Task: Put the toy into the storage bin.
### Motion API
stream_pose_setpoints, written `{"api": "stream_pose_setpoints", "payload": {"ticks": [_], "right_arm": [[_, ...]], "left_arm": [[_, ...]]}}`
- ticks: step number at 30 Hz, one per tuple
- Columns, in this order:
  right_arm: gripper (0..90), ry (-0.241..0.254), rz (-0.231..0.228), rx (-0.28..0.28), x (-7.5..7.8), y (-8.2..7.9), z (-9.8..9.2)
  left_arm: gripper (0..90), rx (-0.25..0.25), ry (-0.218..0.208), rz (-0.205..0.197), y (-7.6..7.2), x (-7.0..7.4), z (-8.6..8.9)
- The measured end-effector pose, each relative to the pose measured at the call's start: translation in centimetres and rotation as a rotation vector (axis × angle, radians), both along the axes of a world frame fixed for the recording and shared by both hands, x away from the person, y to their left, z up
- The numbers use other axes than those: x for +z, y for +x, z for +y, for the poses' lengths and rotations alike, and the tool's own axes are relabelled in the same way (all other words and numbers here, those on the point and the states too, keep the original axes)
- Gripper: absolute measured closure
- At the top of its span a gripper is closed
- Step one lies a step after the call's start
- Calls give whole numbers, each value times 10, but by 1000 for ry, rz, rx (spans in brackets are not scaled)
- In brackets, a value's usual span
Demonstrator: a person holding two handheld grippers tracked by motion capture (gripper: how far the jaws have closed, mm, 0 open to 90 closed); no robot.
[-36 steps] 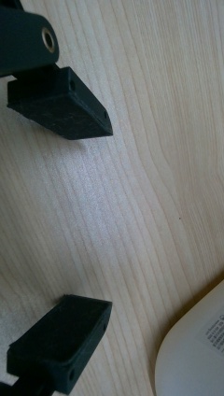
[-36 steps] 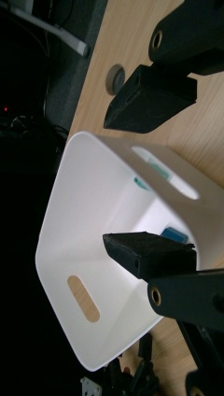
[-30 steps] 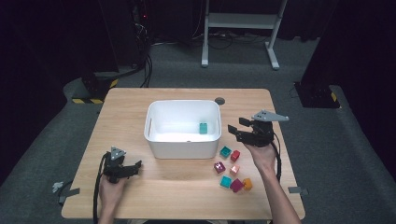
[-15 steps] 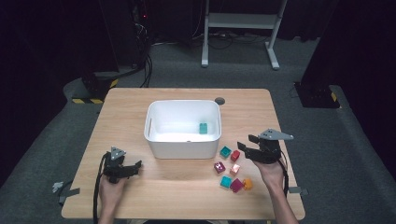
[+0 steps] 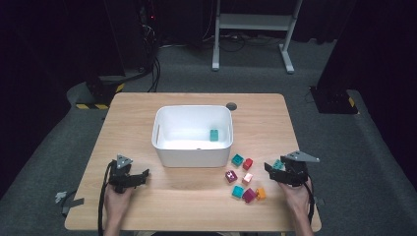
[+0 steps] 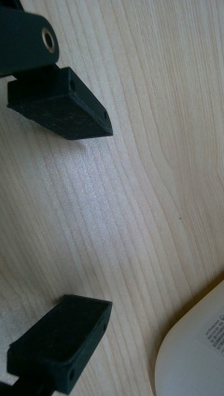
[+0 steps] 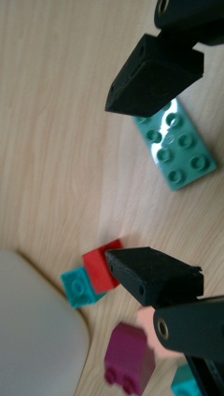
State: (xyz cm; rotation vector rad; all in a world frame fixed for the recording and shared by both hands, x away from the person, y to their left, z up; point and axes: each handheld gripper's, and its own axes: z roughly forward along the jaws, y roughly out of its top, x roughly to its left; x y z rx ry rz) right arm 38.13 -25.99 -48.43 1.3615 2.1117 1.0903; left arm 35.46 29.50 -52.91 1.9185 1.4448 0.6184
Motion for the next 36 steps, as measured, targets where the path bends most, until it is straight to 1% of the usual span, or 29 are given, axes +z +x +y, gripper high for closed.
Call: {"api": "stream_pose_setpoints", "payload": {"ticks": [4,7,8,11,20,21,25,27,30,31,32,33,36], "right_arm": [[210,-24,33,-32,-11,1,-6],[185,-32,59,-48,-19,4,-9],[175,-46,69,-60,-22,7,-9],[160,-49,83,-62,-26,10,-11],[140,-67,95,-69,-35,17,-9],[140,-81,98,-69,-36,19,-9],[142,-85,100,-74,-37,20,-8],[158,-96,98,-73,-37,21,-7],[222,-122,85,-68,-37,20,-4],[232,-117,81,-63,-37,19,-3],[290,-119,78,-62,-37,19,-2],[333,-121,65,-53,-36,17,-2],[367,-121,58,-43,-37,17,0]], "left_arm": [[140,-1,1,0,0,0,0],[140,0,0,-1,0,0,0],[140,0,1,-1,0,0,0],[140,0,0,0,0,0,0],[140,0,0,0,0,0,0],[140,0,0,1,0,0,0],[140,0,0,0,0,0,0],[140,0,0,0,0,0,0],[140,0,0,1,0,0,0],[140,0,0,0,0,0,0],[140,-3,4,3,0,0,0],[140,0,0,1,0,0,0],[140,0,0,0,0,0,0]]}}
